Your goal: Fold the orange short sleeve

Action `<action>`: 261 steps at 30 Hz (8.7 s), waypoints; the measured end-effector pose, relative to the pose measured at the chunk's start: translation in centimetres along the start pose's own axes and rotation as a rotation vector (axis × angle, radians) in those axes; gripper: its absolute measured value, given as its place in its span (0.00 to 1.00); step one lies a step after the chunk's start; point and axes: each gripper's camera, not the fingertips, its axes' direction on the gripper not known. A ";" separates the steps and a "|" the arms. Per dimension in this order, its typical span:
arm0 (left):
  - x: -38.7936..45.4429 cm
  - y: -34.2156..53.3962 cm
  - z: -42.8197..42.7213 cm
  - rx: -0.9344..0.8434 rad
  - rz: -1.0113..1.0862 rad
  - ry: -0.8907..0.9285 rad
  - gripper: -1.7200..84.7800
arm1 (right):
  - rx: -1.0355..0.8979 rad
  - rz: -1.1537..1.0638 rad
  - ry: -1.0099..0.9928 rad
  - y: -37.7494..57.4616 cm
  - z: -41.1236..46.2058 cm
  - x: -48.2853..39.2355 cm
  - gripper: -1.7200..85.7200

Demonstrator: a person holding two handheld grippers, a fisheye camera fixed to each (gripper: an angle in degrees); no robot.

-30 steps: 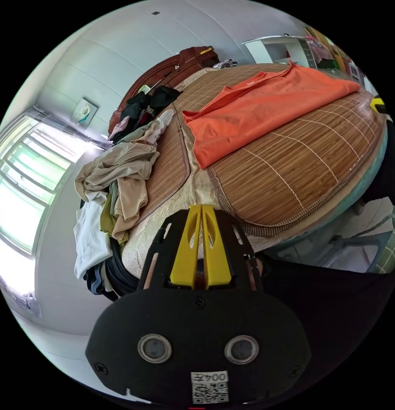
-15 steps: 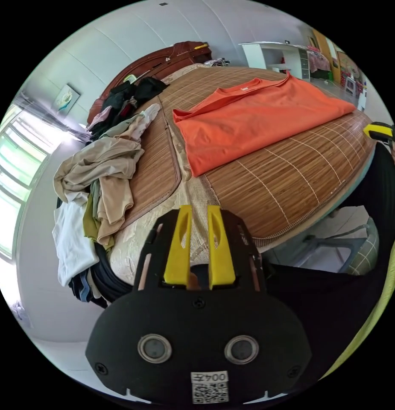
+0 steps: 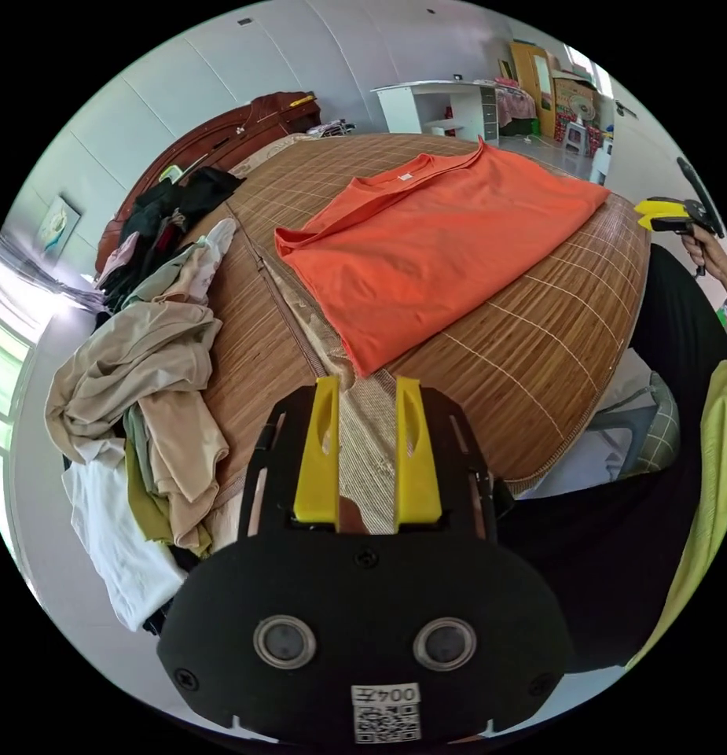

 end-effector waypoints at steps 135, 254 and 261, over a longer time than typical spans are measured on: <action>6.0 -9.5 31.7 -0.586 0.224 0.138 0.02 | -0.037 0.069 -0.321 -18.8 17.5 24.7 0.17; 13.0 -6.2 12.7 -0.177 0.513 -0.552 0.11 | -0.415 -0.348 -0.115 -27.5 5.2 13.5 0.03; 17.5 -5.2 15.5 -0.220 0.775 -0.552 0.13 | -0.414 -0.362 -0.091 -27.1 5.2 13.1 0.03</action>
